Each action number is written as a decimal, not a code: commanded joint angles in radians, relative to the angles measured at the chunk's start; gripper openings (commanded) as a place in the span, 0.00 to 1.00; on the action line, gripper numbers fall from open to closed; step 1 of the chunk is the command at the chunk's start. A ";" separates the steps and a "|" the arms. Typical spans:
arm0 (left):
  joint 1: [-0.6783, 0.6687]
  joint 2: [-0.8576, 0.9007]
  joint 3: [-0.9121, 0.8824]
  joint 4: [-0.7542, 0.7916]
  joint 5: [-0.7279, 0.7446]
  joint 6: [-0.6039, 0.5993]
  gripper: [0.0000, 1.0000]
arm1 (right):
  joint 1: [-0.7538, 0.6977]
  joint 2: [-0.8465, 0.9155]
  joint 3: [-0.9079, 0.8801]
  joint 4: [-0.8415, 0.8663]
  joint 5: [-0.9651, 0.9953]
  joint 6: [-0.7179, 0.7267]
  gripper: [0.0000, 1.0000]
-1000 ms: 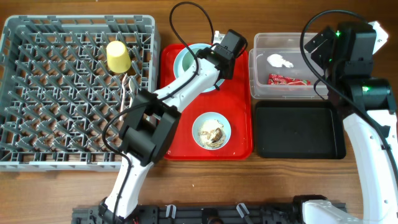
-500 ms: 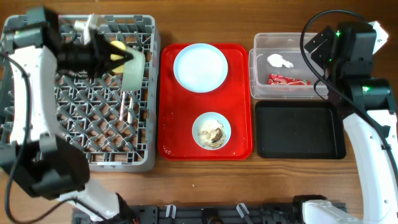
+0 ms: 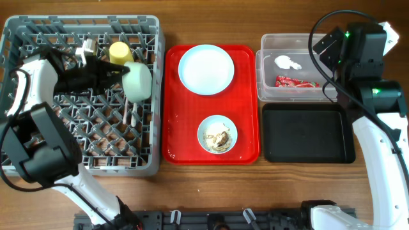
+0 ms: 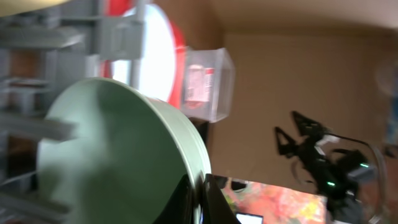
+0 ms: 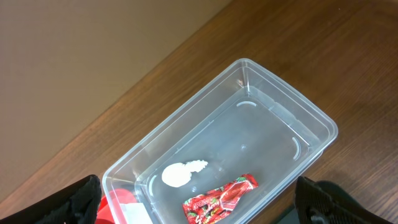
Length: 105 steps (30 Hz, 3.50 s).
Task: Sort waste into correct bins and load items into the dishwasher rack
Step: 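Carry the green bowl left and set it in the grey rack, then reach the left gripper to the tray and grasp the light-blue plate, then carry the plate left and stand it upright in the grey rack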
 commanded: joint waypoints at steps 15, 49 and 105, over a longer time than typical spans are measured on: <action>0.056 -0.281 0.186 0.064 -0.464 -0.322 0.66 | 0.000 0.008 -0.005 0.002 0.012 -0.012 1.00; -0.783 0.256 0.182 0.468 -1.442 -0.732 0.33 | 0.000 0.008 -0.005 0.002 0.012 -0.012 1.00; -0.395 -0.083 0.135 1.057 -2.207 0.675 0.04 | 0.000 0.011 -0.005 0.002 0.012 -0.012 1.00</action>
